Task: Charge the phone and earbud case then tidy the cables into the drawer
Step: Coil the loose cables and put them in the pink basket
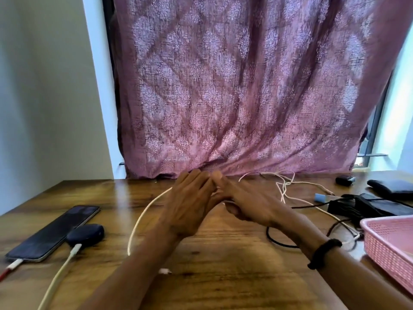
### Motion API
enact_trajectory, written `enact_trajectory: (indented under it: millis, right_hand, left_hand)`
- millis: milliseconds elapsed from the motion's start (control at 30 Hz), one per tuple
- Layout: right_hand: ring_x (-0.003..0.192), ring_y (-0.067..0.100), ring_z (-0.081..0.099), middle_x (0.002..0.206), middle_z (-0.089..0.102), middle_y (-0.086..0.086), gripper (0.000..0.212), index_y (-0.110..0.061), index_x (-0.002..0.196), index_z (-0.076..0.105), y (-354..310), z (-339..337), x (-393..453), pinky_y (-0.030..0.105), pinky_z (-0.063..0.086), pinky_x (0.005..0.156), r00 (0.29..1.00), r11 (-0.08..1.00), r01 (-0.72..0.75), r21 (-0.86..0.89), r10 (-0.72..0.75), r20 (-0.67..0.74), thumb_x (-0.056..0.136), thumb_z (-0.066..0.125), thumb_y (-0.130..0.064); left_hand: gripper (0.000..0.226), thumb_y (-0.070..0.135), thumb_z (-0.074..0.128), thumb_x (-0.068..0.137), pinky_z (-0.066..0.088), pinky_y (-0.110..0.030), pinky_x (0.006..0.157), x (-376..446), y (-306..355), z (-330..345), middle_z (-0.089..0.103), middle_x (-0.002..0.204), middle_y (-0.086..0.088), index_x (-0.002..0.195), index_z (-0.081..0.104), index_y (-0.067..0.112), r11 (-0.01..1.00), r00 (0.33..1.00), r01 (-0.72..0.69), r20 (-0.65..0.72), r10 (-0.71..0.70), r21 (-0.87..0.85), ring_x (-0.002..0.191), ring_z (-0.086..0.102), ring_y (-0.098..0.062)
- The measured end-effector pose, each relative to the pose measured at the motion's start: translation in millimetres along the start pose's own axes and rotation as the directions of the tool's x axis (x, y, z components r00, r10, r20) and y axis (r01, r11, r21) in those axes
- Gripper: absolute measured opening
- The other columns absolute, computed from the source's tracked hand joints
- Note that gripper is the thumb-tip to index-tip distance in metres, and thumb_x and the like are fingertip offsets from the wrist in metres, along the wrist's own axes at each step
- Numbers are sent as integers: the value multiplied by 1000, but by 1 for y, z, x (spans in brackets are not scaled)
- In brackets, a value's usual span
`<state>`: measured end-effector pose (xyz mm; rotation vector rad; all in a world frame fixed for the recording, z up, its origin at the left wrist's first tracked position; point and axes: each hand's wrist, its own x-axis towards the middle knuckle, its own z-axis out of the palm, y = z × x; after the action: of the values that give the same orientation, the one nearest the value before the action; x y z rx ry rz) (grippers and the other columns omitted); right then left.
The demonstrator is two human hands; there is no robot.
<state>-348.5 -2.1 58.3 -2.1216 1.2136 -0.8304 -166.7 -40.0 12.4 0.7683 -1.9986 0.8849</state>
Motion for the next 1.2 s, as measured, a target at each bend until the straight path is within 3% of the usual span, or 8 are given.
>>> enact_trajectory:
  millis: [133,300,400,500,633,767,933,1200]
  right_hand:
    - [43,14,10,50,21,-2,78,-16,63,29,-8,-15,-1,25,9,41,957,638,-158,754,-91,277,88,22,-90]
    - [66,22,38,73,40,7,77,-9,84,51,-9,-20,-2,35,38,66,975,127,86,988,-214,-57,87,40,-85]
    - [80,29,52,86,55,16,73,-9,90,57,8,-16,12,40,46,83,963,255,264,930,-114,-242,87,46,-80]
    - [78,26,50,82,56,15,71,-12,83,54,20,-14,15,45,45,80,921,740,339,581,-135,-365,89,41,-81]
    - [63,13,51,67,56,9,77,-13,70,58,22,-8,2,35,44,75,974,990,140,-8,-139,-180,104,17,-68]
    - [38,17,31,46,38,7,77,-24,59,63,12,2,1,27,30,43,996,948,-14,317,-14,87,99,21,-75]
    - [30,16,7,37,20,-1,76,-13,52,22,14,-2,10,22,-2,38,947,551,-144,822,-166,277,101,35,-70]
    - [24,11,16,31,22,-1,68,-17,44,31,33,-6,19,16,12,33,996,265,43,963,-90,-20,107,44,-42]
  left_hand:
    - [39,38,34,110,46,-38,78,-5,-1,5,65,94,-2,104,64,14,952,966,259,23,-259,-162,85,57,-23]
    - [25,38,39,107,50,-39,68,-5,28,10,70,92,0,111,57,22,939,956,263,194,-221,-224,81,65,-24]
    - [29,47,35,106,52,-43,71,11,47,10,71,95,0,107,55,26,949,950,232,259,-174,-213,88,67,-26]
    - [28,48,42,104,53,-43,62,16,44,2,68,90,1,100,56,23,955,972,177,193,-132,-236,84,65,-25]
    - [14,41,57,100,46,-31,62,9,21,-11,65,89,5,102,56,27,987,996,84,24,-81,-136,78,59,-17]
    - [33,45,50,102,44,-33,70,9,7,-12,62,87,1,93,62,16,982,983,177,-29,-179,-63,80,54,-18]
    - [21,21,51,106,51,-40,80,-1,18,7,67,98,-2,109,69,10,846,933,314,-27,-359,-431,88,62,-21]
    - [33,29,43,105,49,-37,60,2,56,20,65,73,-8,98,68,8,64,683,624,503,-530,-779,67,61,-20]
